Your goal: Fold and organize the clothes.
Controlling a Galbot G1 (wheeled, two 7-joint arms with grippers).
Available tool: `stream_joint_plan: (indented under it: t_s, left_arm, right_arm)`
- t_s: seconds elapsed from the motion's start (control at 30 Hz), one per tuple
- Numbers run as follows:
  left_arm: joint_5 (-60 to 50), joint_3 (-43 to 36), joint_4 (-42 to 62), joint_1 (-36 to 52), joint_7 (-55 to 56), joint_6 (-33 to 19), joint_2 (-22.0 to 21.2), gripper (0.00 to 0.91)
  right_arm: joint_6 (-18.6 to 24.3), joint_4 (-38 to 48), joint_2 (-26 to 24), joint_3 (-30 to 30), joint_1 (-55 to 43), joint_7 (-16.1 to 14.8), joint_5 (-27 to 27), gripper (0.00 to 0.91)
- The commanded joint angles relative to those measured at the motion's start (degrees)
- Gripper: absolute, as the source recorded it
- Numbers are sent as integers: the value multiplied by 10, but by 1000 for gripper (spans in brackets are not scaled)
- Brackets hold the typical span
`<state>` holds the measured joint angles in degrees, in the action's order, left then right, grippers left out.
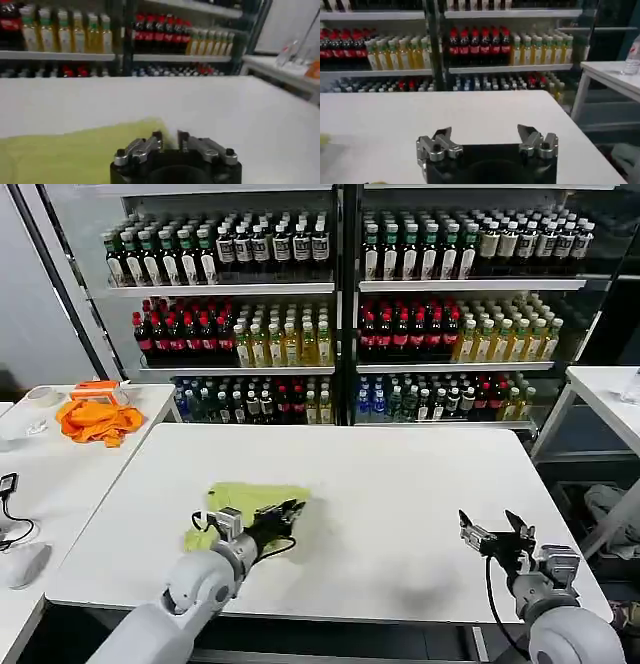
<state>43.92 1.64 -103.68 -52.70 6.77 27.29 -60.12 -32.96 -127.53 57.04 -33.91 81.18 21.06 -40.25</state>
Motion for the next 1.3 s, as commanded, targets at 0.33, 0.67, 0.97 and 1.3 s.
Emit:
stream_joint_plan:
  t_s: [0.33, 0.67, 0.97, 1.3]
  left_arm:
    - [21, 205, -72, -155, 62, -141, -22, 907]
    - [12, 266, -107, -227, 64, -145, -24, 907]
    - [2, 268, -126, -251, 60, -147, -40, 907]
    - [-3, 263, -131, -260, 59, -149, -46, 907]
  right_arm:
    - [-1, 174, 118, 366, -323, 53, -159, 907]
    - [-2, 267, 169, 444, -378, 75, -262, 907]
    - [-2, 323, 201, 464, -381, 79, -247, 907]
    - [2, 357, 226, 458, -380, 85, -228, 715]
